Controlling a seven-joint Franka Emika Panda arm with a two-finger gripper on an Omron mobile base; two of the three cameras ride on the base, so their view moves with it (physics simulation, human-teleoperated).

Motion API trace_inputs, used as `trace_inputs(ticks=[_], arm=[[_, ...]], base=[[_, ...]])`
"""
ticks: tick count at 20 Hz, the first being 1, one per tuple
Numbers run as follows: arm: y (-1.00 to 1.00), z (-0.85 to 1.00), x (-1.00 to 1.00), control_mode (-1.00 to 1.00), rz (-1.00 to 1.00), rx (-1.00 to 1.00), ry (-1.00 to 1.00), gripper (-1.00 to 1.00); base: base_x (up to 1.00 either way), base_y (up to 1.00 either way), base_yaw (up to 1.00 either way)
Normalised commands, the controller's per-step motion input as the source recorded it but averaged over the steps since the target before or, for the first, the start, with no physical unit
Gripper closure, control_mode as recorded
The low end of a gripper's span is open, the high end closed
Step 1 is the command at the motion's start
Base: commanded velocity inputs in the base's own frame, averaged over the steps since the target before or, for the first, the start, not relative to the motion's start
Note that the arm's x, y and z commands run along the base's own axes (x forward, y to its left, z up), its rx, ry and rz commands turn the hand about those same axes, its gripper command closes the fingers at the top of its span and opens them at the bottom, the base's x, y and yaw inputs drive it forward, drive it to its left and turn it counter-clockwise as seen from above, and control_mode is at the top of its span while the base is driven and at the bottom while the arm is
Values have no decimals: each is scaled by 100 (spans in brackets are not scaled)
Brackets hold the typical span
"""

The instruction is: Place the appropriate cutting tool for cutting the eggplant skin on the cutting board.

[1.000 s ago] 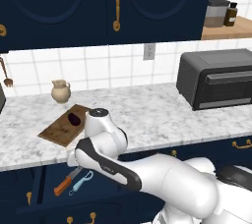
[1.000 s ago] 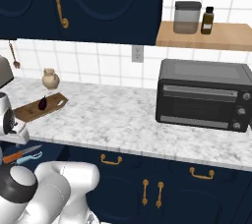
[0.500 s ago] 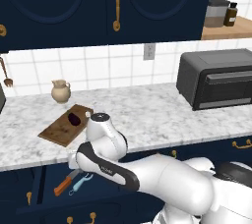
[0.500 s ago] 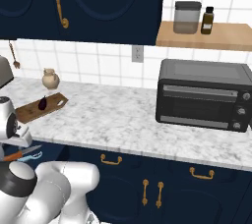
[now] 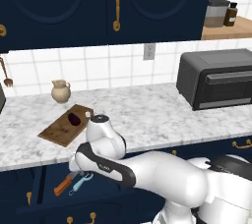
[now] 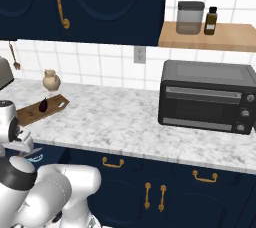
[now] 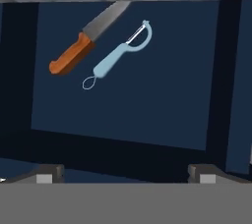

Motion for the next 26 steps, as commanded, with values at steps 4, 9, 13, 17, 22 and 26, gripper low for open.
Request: trace_inputs(ticks=[4, 9, 13, 17, 22, 26], arm=[[3, -38, 0, -100, 0, 0, -8, -100], [1, -31, 0, -100, 0, 0, -2, -100], [5, -20, 0, -100, -2, 0, 0, -100], [13, -16, 0, -100, -2, 0, 0, -100], [22, -12, 2, -100, -2, 1, -4, -100], [12, -21, 14, -100, 0, 5, -8, -100]], base=[[0, 0, 0], [0, 0, 0], [0, 0, 0], [0, 0, 0], [0, 0, 0], [0, 0, 0]])
